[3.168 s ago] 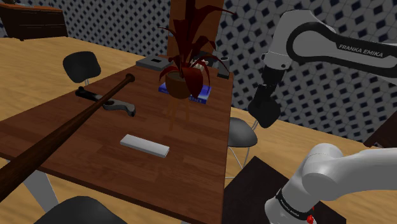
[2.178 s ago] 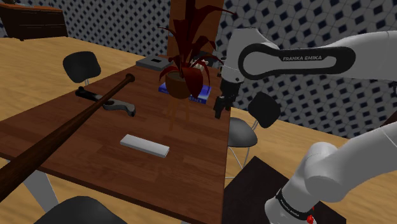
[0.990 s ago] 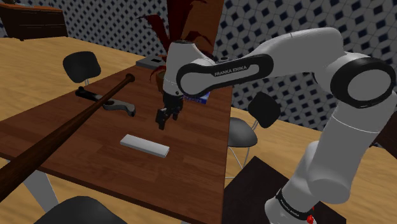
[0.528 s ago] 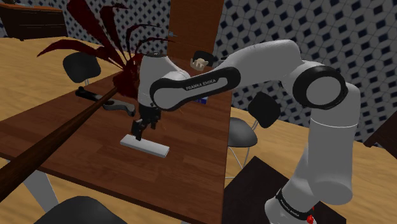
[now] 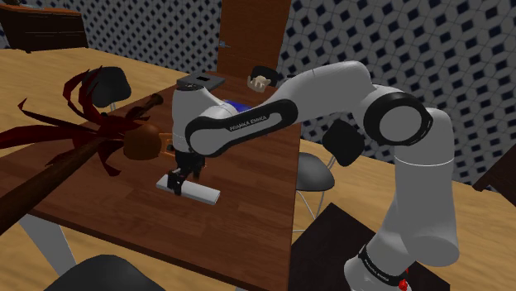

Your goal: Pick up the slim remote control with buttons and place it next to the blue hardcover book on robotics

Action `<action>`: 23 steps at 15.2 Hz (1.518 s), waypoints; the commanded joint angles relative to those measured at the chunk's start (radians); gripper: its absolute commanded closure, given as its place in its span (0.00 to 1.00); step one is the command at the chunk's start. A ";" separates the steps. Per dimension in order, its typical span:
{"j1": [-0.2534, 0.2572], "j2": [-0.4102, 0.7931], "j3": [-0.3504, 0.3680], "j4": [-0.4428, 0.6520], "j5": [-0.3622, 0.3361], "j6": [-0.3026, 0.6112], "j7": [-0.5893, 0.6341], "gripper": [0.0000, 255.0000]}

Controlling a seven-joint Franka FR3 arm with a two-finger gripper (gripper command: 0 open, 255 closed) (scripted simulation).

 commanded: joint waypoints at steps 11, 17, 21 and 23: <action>0.002 0.017 -0.002 -0.011 -0.005 0.028 0.003 1.00; 0.002 0.016 -0.002 -0.012 -0.005 0.028 0.003 1.00; 0.001 0.005 0.000 -0.002 -0.001 0.007 0.001 1.00; 0.000 -0.007 0.001 0.008 0.002 -0.015 0.000 1.00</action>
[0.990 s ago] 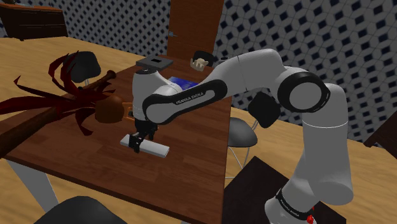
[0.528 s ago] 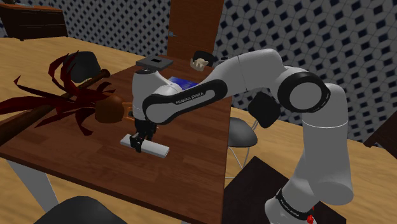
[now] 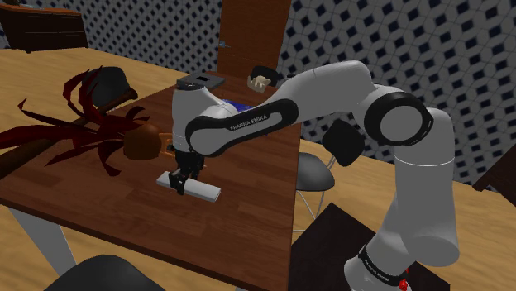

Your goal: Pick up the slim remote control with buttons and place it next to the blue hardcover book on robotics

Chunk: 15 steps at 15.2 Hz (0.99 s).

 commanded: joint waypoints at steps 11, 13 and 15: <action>-0.003 -0.054 0.008 0.084 0.016 -0.137 -0.009 1.00; -0.003 -0.061 0.010 0.101 0.018 -0.161 -0.010 1.00; -0.002 -0.067 0.011 0.120 0.020 -0.185 -0.011 1.00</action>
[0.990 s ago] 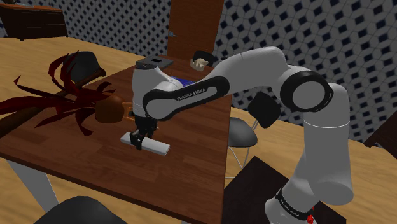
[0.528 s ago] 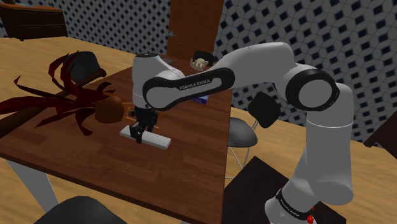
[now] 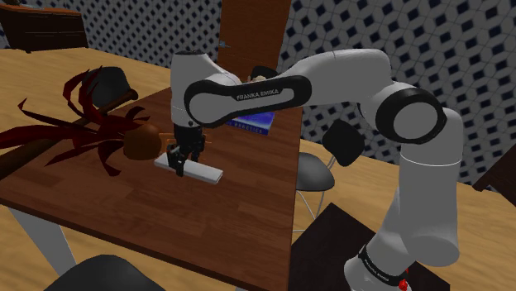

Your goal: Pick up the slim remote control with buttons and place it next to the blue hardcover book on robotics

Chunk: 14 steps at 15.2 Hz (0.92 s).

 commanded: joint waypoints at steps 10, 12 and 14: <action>-0.131 -0.115 -0.042 -0.132 0.042 0.021 -0.175 1.00; -0.161 -0.132 -0.055 -0.156 0.049 0.027 -0.220 1.00; -0.191 -0.146 -0.069 -0.174 0.056 0.032 -0.264 1.00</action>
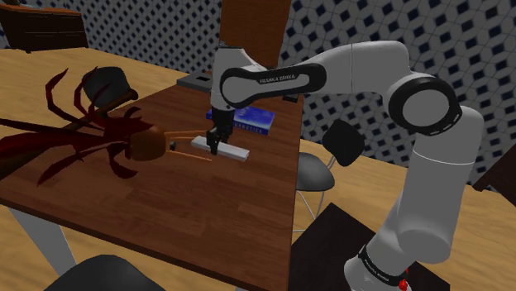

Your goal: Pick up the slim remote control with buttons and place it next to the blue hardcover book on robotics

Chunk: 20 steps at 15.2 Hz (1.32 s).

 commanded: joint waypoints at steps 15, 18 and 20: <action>-0.224 -0.003 -0.121 0.003 0.036 -0.007 -0.354 1.00; -0.264 0.023 -0.143 0.042 0.041 -0.021 -0.417 1.00; -0.291 0.045 -0.156 0.074 0.044 -0.032 -0.458 1.00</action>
